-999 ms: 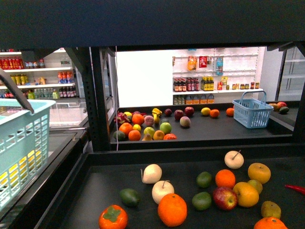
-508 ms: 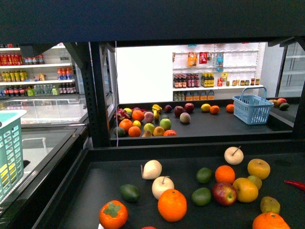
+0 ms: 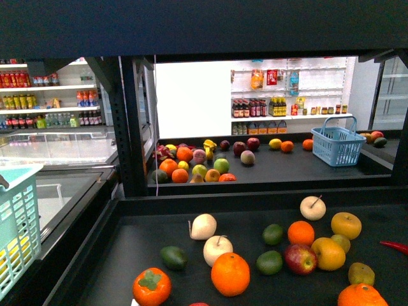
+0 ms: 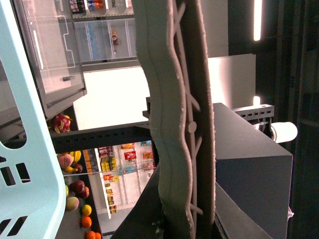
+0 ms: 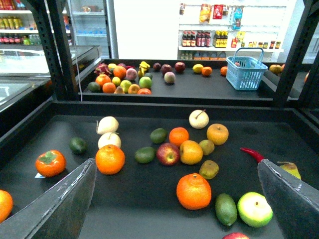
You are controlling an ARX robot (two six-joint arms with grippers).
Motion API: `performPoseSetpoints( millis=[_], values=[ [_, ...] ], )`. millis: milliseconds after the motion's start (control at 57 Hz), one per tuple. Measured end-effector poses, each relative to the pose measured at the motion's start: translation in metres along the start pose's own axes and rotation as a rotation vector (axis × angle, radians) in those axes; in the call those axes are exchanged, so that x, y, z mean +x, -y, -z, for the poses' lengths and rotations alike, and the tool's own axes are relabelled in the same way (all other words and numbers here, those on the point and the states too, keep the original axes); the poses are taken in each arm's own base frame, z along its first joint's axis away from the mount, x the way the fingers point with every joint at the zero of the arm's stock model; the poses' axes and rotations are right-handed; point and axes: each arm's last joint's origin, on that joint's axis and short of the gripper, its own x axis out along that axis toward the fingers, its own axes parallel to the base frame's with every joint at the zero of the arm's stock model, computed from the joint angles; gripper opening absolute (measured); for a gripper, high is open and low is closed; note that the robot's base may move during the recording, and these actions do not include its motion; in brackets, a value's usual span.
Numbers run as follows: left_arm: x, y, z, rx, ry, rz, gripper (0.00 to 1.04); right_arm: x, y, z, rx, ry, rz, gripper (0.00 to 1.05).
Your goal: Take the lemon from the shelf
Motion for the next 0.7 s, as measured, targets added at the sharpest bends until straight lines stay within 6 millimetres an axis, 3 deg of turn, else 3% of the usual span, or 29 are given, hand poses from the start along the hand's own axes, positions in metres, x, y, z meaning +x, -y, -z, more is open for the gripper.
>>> performPoseSetpoints(
  millis=[123, 438, 614, 701],
  values=[
    [0.000, 0.000, 0.000, 0.002, 0.000, -0.001, 0.12, 0.000, 0.000, 0.000, 0.000, 0.000, 0.000, 0.97],
    [0.000, 0.003, 0.000, 0.001, -0.007, 0.016, 0.67, 0.000, 0.000, 0.000, 0.000, 0.000, 0.000, 0.97],
    [-0.029, -0.008, -0.006, 0.199, -0.052, -0.156, 0.97, 0.000, 0.000, 0.000, 0.000, 0.001, 0.000, 0.97],
    [-0.030, -0.002, -0.007, 0.278, -0.046, -0.238, 0.97, 0.000, 0.000, 0.000, 0.000, 0.001, 0.000, 0.97]
  ],
)
